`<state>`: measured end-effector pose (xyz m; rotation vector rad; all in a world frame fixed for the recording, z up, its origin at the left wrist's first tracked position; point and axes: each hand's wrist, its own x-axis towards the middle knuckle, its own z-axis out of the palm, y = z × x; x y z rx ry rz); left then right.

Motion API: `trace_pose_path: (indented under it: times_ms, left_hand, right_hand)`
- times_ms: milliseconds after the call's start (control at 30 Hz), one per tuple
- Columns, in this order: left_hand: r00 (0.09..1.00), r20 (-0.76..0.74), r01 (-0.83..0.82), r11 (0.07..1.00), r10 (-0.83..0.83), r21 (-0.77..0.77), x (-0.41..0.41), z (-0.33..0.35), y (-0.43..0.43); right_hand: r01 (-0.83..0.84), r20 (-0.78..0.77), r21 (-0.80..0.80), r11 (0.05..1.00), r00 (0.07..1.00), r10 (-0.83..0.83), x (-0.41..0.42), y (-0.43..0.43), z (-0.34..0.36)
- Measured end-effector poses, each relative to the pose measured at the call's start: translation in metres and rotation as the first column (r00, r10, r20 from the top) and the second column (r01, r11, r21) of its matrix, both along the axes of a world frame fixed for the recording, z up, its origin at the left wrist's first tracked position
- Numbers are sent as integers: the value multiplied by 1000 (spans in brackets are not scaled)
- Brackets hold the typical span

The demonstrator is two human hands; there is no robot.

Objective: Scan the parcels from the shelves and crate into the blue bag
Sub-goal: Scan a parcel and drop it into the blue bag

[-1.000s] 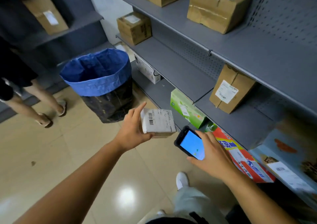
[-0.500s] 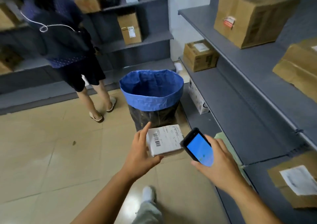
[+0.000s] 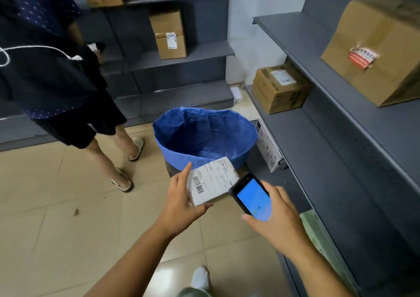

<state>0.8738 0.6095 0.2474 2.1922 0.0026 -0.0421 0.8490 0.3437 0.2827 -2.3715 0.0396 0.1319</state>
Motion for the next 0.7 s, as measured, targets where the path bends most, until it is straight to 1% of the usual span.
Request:
trace_pose_path:
  times_ms: [133, 300, 467, 533, 600, 700]
  left_hand:
    - [998, -62, 7, 999, -4, 40, 66, -13, 6]
    - [991, -127, -19, 995, 31, 94, 132, -43, -6]
    - [977, -163, -117, 985, 137, 126, 190, -64, -23]
    - [971, -161, -153, 976, 177, 152, 209, -75, -27]
    - [967, -157, -168, 966, 200, 195, 226, -88, -28]
    - [954, -200, -176, 957, 224, 229, 251, -112, -24]
  right_hand:
    - [32, -43, -5, 999, 999, -32, 54, 9, -4]
    - [52, -73, -3, 999, 996, -53, 127, -2, -22]
    - [29, -127, 12, 1000, 992, -27, 210, -23, -51]
    - [2, -177, 17, 1000, 984, 1, 241, -30, -64]
    - [-18, -217, 16, 1000, 976, 21, 267, -34, -77]
    - [-18, -273, 5, 1000, 962, 18, 302, -33, -100]
